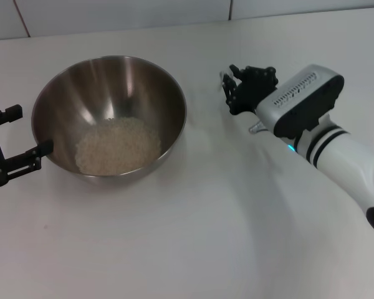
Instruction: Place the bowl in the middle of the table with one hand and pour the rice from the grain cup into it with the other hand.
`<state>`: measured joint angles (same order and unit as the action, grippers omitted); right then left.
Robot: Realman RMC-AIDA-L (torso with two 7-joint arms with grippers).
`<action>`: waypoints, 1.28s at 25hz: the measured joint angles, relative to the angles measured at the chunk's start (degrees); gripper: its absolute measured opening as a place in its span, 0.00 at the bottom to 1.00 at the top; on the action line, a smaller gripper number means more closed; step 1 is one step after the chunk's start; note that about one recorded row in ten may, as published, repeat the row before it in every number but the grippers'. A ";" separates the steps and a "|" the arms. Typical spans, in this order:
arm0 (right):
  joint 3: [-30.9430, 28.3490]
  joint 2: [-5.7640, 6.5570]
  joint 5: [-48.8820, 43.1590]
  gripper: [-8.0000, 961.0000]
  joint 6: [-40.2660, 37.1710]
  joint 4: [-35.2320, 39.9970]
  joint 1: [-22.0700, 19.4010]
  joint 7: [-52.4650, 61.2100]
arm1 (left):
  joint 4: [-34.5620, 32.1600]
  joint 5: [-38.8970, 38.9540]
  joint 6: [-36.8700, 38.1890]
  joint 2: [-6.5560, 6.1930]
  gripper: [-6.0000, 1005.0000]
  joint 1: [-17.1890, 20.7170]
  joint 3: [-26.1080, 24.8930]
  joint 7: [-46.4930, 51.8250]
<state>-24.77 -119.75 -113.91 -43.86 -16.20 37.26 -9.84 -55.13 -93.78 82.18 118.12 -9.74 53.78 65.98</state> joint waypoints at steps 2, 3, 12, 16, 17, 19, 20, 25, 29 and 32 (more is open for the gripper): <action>0.00 0.06 0.00 0.13 -0.03 -0.40 -0.82 -0.02 | 0.02 0.00 0.00 0.00 0.81 -0.02 0.00 0.05; 0.00 0.08 0.00 0.13 -0.12 -0.54 -1.23 -0.02 | 0.03 0.00 0.00 0.00 0.81 -0.04 0.00 0.07; -0.02 0.47 -0.25 0.40 -3.90 -3.06 -5.94 -0.10 | -0.61 -1.49 -0.01 0.01 0.81 -0.28 0.40 1.58; -0.27 0.79 -2.43 0.65 -8.70 -5.51 -10.65 -0.02 | -0.74 -1.54 0.01 0.01 0.81 -0.28 0.44 1.64; -0.27 0.79 -2.43 0.69 -8.70 -5.51 -10.65 -0.02 | -0.76 -1.54 0.02 0.01 0.81 -0.28 0.45 1.65; -0.68 1.43 -3.64 0.79 -11.65 -7.67 -13.84 -0.01 | -0.87 -1.54 0.12 0.00 0.81 -0.23 0.45 1.65; -0.77 1.79 -3.84 0.80 -12.66 -8.52 -15.16 -0.01 | -0.94 -1.54 0.17 0.00 0.81 -0.20 0.45 1.65; -0.90 7.49 -4.47 0.83 -21.46 -17.28 -22.71 0.06 | -1.70 -1.54 0.35 0.06 0.81 -0.05 0.44 1.65; -1.07 15.57 -9.66 0.86 -25.96 -25.69 -24.67 5.17 | -1.73 -1.54 0.35 -0.01 0.81 -0.17 0.44 1.65; -3.96 19.32 -20.30 0.87 -28.01 -25.84 -22.90 15.53 | -1.80 -1.53 0.35 -0.03 0.81 -0.26 0.48 1.70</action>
<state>-28.73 -100.43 -134.21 -71.87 -42.04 14.36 5.69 -56.93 -95.31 82.54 118.09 -10.00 54.26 67.67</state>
